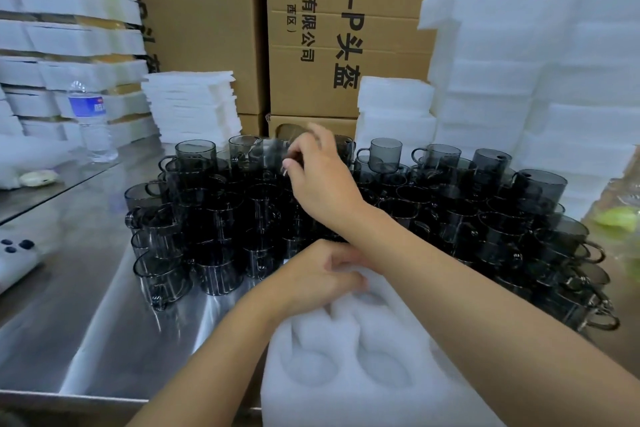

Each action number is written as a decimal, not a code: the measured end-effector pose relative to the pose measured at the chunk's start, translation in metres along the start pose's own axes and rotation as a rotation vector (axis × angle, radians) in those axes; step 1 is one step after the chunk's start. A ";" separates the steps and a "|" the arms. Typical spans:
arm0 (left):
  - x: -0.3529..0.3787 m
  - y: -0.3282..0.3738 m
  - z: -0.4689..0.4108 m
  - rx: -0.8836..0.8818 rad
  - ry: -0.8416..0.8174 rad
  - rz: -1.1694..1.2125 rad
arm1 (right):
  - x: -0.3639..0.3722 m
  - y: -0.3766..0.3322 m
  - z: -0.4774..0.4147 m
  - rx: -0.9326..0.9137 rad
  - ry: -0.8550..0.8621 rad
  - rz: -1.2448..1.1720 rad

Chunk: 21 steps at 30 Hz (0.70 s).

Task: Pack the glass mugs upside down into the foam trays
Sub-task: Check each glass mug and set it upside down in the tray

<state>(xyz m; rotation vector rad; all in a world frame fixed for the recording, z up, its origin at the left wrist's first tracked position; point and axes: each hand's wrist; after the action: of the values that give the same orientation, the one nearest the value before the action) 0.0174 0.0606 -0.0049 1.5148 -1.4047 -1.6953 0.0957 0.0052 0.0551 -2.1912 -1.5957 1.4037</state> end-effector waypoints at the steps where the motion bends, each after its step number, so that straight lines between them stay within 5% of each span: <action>1: -0.001 -0.001 -0.001 0.009 0.003 0.037 | -0.006 0.000 0.006 0.008 0.045 -0.058; 7: -0.006 -0.011 -0.006 0.085 0.169 0.361 | -0.027 0.016 0.061 -0.010 0.241 -0.268; 14: -0.011 -0.014 -0.005 0.044 0.174 0.653 | -0.026 0.025 0.084 0.006 0.461 -0.419; 21: -0.012 -0.019 -0.005 0.076 0.227 0.751 | -0.018 0.024 0.089 -0.147 0.350 -0.226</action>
<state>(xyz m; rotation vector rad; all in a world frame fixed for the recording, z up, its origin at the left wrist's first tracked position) 0.0302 0.0761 -0.0162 0.9742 -1.6396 -0.9888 0.0498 -0.0569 0.0023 -2.0999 -1.7850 0.8136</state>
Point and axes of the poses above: each hand's wrist, its own z-axis away from the middle knuckle, its own x-axis out of the palm, y = z × x, and after that the axes turned 9 degrees about -z, right-handed
